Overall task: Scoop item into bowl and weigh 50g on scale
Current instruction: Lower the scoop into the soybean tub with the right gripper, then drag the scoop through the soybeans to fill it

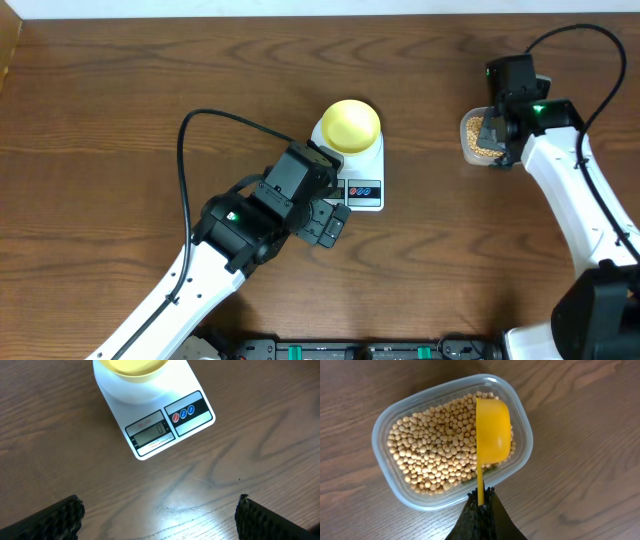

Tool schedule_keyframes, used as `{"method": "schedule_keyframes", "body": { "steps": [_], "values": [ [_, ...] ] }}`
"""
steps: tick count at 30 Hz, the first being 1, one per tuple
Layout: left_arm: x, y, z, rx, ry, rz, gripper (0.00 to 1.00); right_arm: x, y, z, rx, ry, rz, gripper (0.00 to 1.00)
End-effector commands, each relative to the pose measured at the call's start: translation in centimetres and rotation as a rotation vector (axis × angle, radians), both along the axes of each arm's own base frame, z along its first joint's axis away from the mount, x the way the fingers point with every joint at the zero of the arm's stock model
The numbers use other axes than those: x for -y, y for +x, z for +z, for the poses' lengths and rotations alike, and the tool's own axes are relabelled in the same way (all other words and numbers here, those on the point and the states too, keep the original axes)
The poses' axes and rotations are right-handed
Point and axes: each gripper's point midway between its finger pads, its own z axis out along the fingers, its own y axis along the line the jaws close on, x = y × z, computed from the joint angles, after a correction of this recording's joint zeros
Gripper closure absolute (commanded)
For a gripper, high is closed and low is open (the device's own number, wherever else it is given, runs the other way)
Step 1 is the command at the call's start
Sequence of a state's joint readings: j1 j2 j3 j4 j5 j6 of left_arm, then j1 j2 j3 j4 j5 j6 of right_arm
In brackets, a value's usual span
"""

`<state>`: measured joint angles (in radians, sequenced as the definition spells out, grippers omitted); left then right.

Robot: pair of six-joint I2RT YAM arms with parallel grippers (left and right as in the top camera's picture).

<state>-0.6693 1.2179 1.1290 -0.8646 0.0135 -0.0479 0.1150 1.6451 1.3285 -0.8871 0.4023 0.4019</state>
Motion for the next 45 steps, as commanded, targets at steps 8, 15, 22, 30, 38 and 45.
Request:
{"method": "schedule_keyframes", "body": {
  "steps": [8, 15, 22, 30, 38, 45],
  "values": [
    [0.1, 0.4, 0.8, 0.02, -0.007, -0.003, 0.01, -1.1, 0.0, -2.5, -0.055, 0.116, 0.005, 0.99],
    [0.1, 0.4, 0.8, 0.02, -0.007, -0.003, 0.01, -2.4, -0.6, -3.0, -0.085, 0.226, 0.016, 0.99],
    [0.1, 0.3, 0.8, 0.02, -0.007, -0.004, 0.01, -2.5, -1.1, -3.4, -0.106, 0.353, -0.001, 0.99],
    [0.1, 0.4, 0.8, 0.02, -0.007, -0.003, 0.01, -3.0, -1.3, -3.3, -0.111, 0.519, -0.01, 0.99],
    [0.1, 0.3, 0.8, 0.02, -0.007, -0.004, 0.01, -3.5, -1.8, -3.2, -0.128, 0.594, -0.012, 0.99],
    [0.1, 0.4, 0.8, 0.02, -0.007, -0.003, 0.01, -3.0, -2.1, -3.2, -0.138, 0.599, -0.032, 0.99]
  ]
}}
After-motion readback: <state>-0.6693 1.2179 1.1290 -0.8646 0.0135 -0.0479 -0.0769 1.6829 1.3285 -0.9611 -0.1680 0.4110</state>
